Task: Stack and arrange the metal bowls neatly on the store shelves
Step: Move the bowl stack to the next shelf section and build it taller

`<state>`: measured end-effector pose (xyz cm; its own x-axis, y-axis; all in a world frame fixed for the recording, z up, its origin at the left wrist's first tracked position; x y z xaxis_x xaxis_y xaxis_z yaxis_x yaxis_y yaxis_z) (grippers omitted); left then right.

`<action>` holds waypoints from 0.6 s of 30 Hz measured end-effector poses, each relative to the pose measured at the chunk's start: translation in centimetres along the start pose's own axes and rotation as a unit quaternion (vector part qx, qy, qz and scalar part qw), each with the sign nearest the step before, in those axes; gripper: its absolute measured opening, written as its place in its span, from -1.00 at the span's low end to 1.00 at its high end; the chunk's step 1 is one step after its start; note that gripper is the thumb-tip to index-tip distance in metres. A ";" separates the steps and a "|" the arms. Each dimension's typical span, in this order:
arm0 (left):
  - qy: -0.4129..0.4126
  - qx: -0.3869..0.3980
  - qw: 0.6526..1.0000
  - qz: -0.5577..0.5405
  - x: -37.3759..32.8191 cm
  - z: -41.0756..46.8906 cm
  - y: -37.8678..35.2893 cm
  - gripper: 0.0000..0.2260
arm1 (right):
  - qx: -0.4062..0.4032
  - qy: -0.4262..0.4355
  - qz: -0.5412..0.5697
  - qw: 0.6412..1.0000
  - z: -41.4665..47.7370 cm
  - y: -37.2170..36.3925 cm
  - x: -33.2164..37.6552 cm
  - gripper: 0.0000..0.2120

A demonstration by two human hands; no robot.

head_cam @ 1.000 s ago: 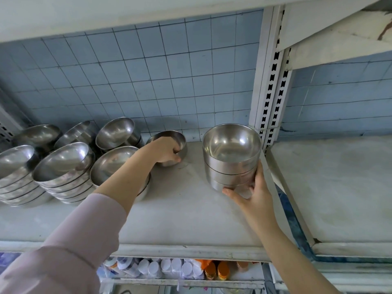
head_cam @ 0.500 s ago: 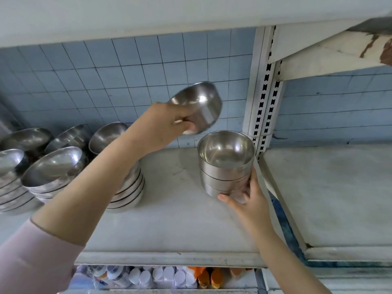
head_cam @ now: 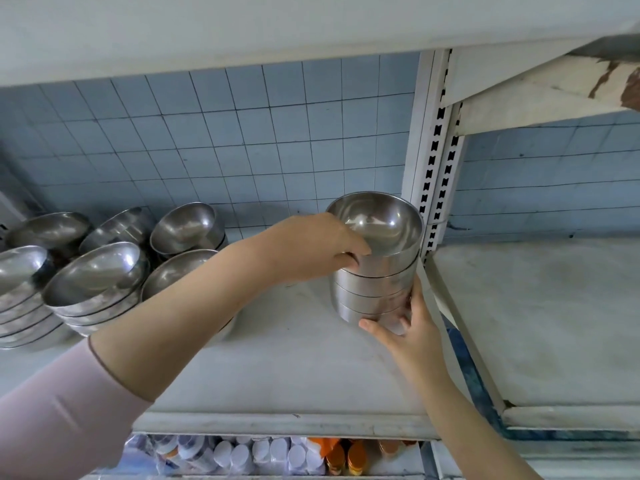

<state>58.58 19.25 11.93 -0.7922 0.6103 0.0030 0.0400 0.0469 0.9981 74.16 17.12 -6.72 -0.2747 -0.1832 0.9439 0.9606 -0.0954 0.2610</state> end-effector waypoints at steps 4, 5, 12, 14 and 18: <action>-0.023 0.008 0.999 -0.043 0.6 0.1 -0.4 -0.85 | 0.012 0.007 -0.001 1.000 0.2 -0.2 0.0 0.06; -0.029 0.011 0.998 -0.052 0.9 0.1 -0.4 -0.85 | 0.018 0.007 -0.002 1.000 0.3 -0.4 0.0 0.05; -0.089 0.047 0.990 -0.103 2.6 -0.4 0.2 -0.83 | 0.032 -0.006 0.007 0.999 0.4 -1.8 0.3 0.02; -0.090 0.045 0.986 -0.130 3.7 -1.2 0.3 -0.60 | 0.022 -0.007 0.012 1.000 0.3 -2.8 0.6 0.02; -0.026 -0.063 0.977 -0.201 9.0 -4.3 1.9 -0.37 | -0.001 -0.010 0.021 1.000 0.1 -5.2 1.6 -0.01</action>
<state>48.91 21.43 14.16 -0.6958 0.6027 -0.3906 -0.3461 0.1951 0.9177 68.76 17.39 -6.53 -0.2335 -0.1676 0.9578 0.9711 -0.0904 0.2210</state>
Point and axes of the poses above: each hand's wrist, its own z-axis towards the middle knuckle, its own y-axis out of the back of the hand, x = y × z, the point moved 4 cm from there along z, towards the middle knuckle, and after that the axes turned 3 degrees about x, right-handed, at the moved point
